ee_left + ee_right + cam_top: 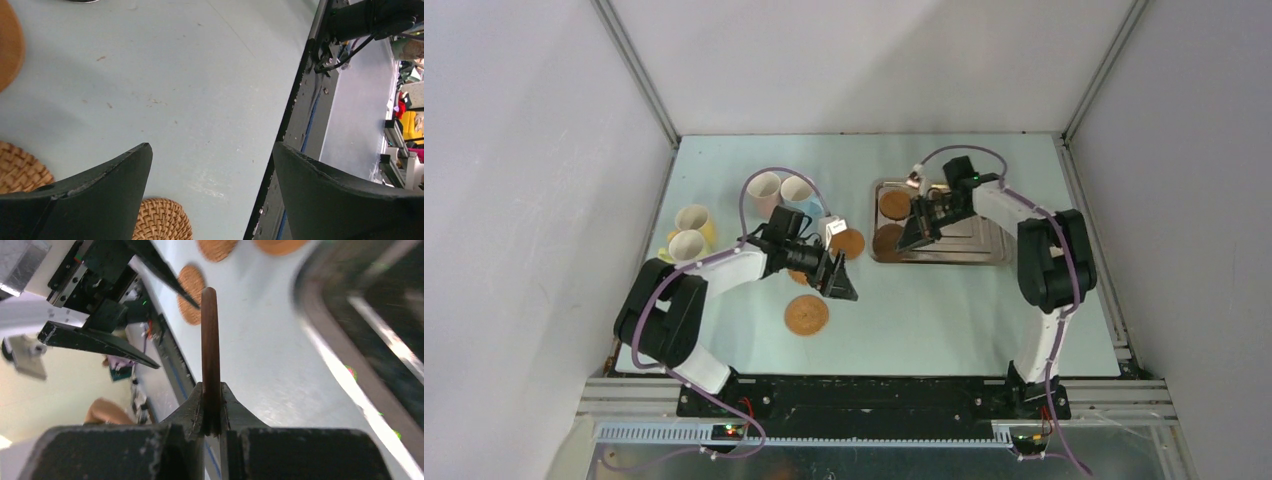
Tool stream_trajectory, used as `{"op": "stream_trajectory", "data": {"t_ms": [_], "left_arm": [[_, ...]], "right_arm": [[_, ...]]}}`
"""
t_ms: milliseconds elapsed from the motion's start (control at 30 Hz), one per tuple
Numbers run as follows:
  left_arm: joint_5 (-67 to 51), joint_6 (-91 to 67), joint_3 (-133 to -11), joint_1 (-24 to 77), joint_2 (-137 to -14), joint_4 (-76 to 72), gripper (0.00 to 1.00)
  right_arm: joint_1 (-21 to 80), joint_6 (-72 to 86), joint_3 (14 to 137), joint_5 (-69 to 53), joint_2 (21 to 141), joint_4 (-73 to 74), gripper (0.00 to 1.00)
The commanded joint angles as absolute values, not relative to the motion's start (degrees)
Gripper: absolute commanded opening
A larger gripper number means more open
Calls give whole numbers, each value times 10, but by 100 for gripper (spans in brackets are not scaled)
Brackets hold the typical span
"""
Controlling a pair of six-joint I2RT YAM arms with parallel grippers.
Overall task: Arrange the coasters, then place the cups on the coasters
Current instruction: Place the coaster on the tray.
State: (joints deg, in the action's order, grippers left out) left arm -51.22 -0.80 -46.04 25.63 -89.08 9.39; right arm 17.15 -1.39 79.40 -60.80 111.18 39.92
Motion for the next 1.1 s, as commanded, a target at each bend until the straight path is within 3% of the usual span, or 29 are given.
{"op": "stream_trajectory", "data": {"t_ms": [0,167,367,567,767,1067], "left_arm": [[-537,17,-486,232,-905,104,98],[-533,14,-486,225,-913,99,98],[-526,14,-487,225,-919,99,98],[-523,13,-488,225,-924,98,98],[-523,10,-489,225,-928,95,98],[-514,7,-487,225,-925,94,98]], "right_arm": [[94,38,780,-519,1058,347,0],[21,80,751,-436,1070,318,0],[8,81,751,-401,1111,327,0],[5,80,759,-371,1146,335,9],[11,79,766,-371,1158,344,24],[53,60,783,-370,1159,378,33]]}}
